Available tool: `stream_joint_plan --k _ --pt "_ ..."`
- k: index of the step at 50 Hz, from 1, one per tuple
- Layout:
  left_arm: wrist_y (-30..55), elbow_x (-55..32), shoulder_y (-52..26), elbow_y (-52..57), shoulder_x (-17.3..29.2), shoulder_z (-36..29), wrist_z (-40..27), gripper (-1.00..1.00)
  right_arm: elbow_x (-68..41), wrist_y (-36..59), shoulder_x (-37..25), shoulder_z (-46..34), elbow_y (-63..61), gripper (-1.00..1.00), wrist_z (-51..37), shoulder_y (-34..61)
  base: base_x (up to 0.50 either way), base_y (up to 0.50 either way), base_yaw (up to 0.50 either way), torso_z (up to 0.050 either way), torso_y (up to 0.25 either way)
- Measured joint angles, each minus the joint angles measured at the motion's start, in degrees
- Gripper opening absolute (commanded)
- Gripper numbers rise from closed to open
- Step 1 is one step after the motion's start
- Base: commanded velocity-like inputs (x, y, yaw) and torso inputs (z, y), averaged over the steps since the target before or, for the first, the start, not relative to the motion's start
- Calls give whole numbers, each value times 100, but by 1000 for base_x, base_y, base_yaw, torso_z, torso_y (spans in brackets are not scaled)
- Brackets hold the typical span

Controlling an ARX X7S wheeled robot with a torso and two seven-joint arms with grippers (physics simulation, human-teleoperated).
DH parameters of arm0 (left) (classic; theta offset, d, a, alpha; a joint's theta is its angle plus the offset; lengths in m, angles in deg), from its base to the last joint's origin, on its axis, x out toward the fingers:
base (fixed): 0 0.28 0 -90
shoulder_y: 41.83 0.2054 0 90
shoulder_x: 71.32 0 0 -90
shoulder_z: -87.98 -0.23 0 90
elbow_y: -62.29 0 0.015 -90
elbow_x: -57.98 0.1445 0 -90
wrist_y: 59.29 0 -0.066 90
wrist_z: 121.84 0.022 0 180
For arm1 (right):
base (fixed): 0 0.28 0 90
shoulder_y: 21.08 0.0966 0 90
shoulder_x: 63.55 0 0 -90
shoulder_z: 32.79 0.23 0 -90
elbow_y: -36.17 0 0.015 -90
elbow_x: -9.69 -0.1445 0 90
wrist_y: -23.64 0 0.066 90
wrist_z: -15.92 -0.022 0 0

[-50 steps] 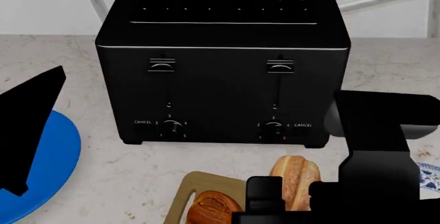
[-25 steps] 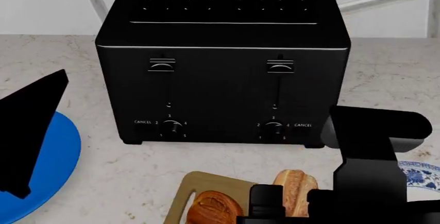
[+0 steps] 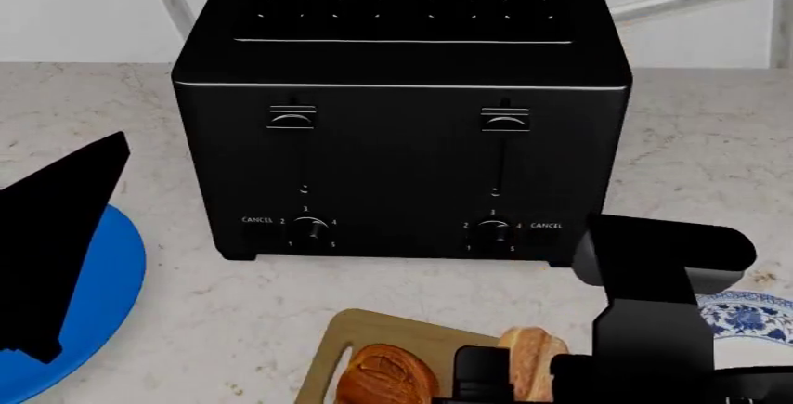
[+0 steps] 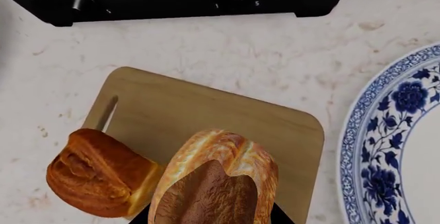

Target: Place all breads on the cutting board.

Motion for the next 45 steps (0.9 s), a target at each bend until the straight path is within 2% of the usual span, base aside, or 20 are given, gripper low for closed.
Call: stream_joint_plan --k 23,24,37,45 --pt "-25 47 61 2 24 -16 60 100 211 -76 139 -119 222 -100 248 -307 0 0 0 0 0" --pt "-27 47 63 3 26 -16 62 100 212 -75 141 -120 224 100 250 -307 0 0 0 0 0" --pt "-44 53 72 13 37 -26 76 100 177 52 53 -15 66 100 74 -137 0 0 0 0 0" --pt "-53 53 64 21 33 -41 76 100 -188 280 -132 303 -239 100 -449 554 0 0 0 0 0"
